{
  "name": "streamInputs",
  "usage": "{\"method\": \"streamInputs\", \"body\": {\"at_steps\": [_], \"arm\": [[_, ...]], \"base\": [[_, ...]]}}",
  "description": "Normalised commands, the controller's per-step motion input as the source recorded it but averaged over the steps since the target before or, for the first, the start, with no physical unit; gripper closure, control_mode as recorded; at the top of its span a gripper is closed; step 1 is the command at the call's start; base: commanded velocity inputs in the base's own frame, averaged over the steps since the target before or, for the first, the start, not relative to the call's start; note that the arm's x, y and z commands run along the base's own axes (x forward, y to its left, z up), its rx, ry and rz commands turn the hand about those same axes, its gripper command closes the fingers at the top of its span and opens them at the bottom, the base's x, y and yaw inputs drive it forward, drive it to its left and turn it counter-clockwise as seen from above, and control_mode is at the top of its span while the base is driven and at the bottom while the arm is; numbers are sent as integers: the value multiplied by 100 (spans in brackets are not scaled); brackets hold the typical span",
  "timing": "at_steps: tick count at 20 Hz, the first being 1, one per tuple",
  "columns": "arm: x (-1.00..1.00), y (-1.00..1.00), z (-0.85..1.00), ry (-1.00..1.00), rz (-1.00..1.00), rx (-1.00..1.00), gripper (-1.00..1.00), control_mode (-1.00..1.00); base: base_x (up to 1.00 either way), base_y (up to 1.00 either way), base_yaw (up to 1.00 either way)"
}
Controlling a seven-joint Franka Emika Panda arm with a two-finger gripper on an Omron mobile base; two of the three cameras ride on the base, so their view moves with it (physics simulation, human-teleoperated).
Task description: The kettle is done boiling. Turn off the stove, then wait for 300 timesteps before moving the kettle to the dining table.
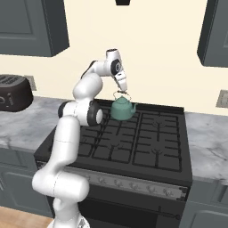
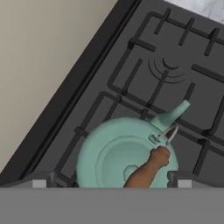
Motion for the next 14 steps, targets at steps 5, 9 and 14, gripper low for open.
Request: {"method": "streamInputs", "body": {"at_steps": [5,9,14], "arm": [[0,0,-12,1,0,0,-100,-100],[0,0,-13,2,0,0,-100,-100],[0,0,-10,1,0,0,-100,-100]], "base": [[0,0,0],[0,0,0],[0,0,0]]}}
